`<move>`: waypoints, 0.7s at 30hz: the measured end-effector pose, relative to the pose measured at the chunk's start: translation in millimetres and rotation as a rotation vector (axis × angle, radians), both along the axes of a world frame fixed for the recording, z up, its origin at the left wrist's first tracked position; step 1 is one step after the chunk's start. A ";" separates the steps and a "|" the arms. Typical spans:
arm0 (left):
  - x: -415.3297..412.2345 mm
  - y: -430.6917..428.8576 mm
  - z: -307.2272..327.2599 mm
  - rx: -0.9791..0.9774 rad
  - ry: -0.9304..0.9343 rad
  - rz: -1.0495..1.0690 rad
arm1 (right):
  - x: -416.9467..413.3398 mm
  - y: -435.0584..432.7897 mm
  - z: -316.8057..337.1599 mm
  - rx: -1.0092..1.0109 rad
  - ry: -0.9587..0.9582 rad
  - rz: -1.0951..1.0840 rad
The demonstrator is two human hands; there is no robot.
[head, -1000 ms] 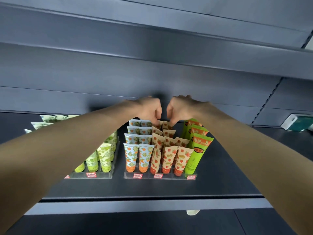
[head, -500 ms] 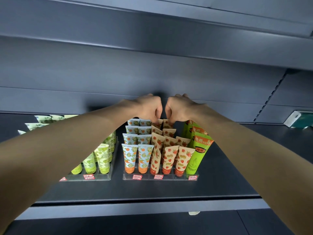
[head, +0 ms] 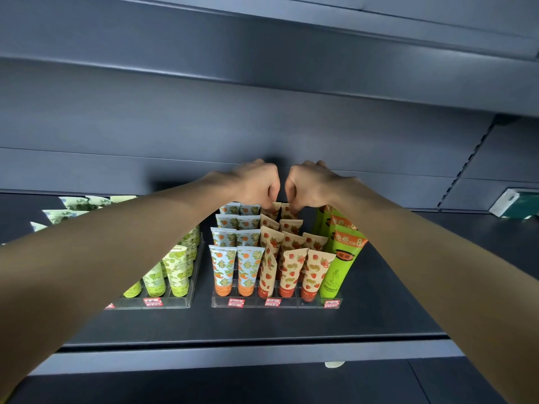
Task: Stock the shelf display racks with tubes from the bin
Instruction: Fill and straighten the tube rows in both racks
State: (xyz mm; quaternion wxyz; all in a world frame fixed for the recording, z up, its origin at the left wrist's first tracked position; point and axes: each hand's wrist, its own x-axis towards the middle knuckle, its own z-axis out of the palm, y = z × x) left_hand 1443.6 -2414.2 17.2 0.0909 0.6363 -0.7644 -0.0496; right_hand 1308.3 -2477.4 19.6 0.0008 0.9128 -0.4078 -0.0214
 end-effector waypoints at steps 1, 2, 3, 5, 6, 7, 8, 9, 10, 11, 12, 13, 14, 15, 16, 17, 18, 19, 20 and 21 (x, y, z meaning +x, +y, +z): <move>0.4 0.2 -0.1 0.004 0.000 -0.002 | 0.1 0.3 0.0 0.002 0.000 -0.001; 0.8 0.4 0.1 0.009 0.003 -0.001 | 0.3 0.8 0.2 0.004 0.000 -0.001; 1.3 0.5 0.1 0.013 0.006 0.001 | 0.4 1.0 0.2 0.006 0.000 -0.001; 1.7 1.0 0.4 0.019 0.009 0.000 | 0.2 1.8 0.3 0.007 0.001 -0.001; 1.7 1.2 0.7 0.022 0.008 -0.001 | 0.2 2.2 0.4 0.007 0.003 -0.001; 1.5 1.6 1.0 0.024 0.009 -0.003 | 0.2 2.4 0.4 0.005 0.004 -0.001; 1.5 1.9 1.5 0.026 0.011 -0.006 | 0.2 2.7 0.4 0.004 0.005 -0.001; 1.5 2.2 1.9 0.028 0.013 -0.009 | 0.2 2.8 0.4 0.002 0.007 -0.002; 1.6 2.4 2.2 0.030 0.014 -0.011 | 0.2 3.3 0.7 0.001 0.009 -0.002; 1.6 2.2 2.3 0.031 0.014 -0.012 | 0.1 3.5 0.6 0.000 0.010 -0.003; 1.8 2.0 2.4 0.030 0.013 -0.013 | -0.1 3.8 0.8 0.000 0.010 -0.005; 1.6 1.7 2.1 0.030 0.011 -0.015 | -0.2 3.9 0.9 0.001 0.009 -0.009; 1.6 1.7 2.0 0.032 0.012 -0.018 | -0.2 4.1 1.2 0.002 0.008 -0.012; 1.8 1.5 1.6 0.035 0.012 -0.020 | -0.2 4.1 1.3 0.005 0.006 -0.016; 2.1 1.5 1.5 0.036 0.011 -0.021 | -0.3 4.2 1.8 0.007 0.006 -0.019; 2.5 1.6 1.4 0.037 0.010 -0.018 | -0.4 4.1 2.2 0.010 0.005 -0.022; 2.6 2.2 2.0 0.036 0.013 -0.015 | -0.6 4.2 3.2 0.011 0.004 -0.023; 2.5 2.7 2.9 0.033 0.018 -0.013 | -0.8 4.2 4.1 0.011 0.003 -0.026; 2.1 3.3 4.4 0.028 0.021 -0.013 | -1.5 4.6 5.6 0.012 0.003 -0.027; 1.3 3.9 6.1 0.023 0.020 -0.011 | -1.9 4.7 6.9 0.017 0.000 -0.029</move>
